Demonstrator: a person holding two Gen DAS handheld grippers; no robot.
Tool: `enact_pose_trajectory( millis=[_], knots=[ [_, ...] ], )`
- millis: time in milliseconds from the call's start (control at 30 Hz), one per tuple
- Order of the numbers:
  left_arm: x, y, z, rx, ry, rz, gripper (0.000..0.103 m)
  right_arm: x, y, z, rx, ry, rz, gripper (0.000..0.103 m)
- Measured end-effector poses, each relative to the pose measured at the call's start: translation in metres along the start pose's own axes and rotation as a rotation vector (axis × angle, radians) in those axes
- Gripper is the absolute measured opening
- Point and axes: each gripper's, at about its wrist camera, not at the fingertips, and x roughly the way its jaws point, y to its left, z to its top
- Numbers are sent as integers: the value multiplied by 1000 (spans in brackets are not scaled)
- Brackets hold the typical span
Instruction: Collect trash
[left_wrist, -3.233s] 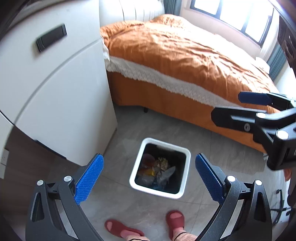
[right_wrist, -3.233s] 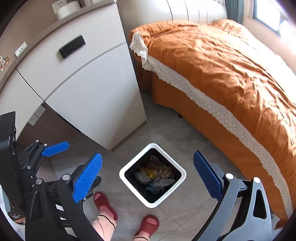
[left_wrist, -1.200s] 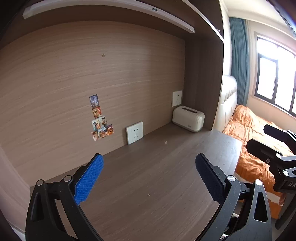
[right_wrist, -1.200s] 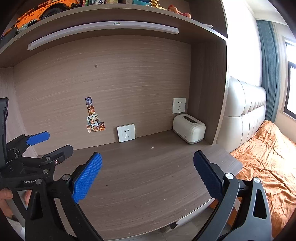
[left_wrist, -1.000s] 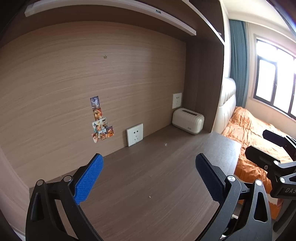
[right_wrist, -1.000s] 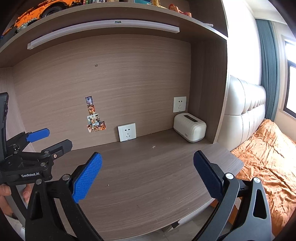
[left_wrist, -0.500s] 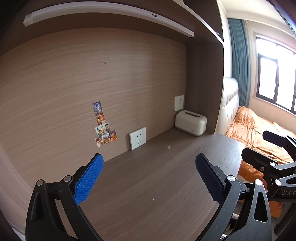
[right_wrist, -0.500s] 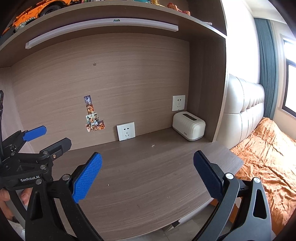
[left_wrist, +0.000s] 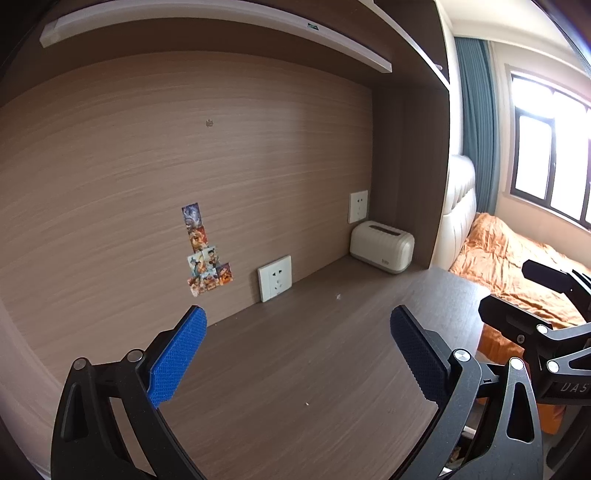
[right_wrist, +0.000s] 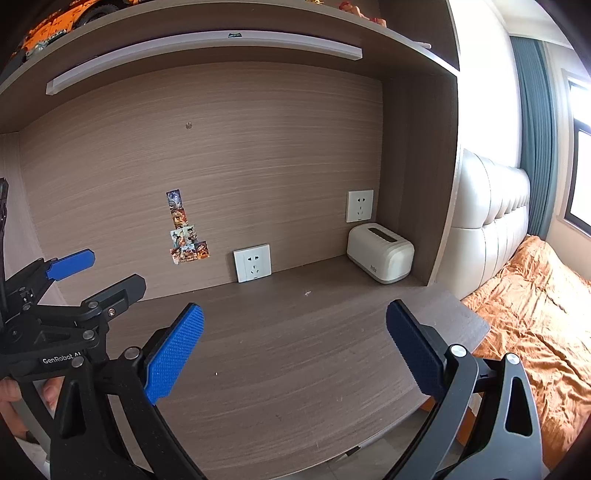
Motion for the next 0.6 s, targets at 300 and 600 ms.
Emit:
enact_pose_trajectory(
  millis=[300, 600],
  knots=[
    [9, 1, 1, -6, 5, -9, 98, 7, -4, -1, 2, 13, -9, 98],
    [24, 0, 1, 6, 22, -10, 98, 19, -7, -3, 7, 37, -17, 98]
  ],
)
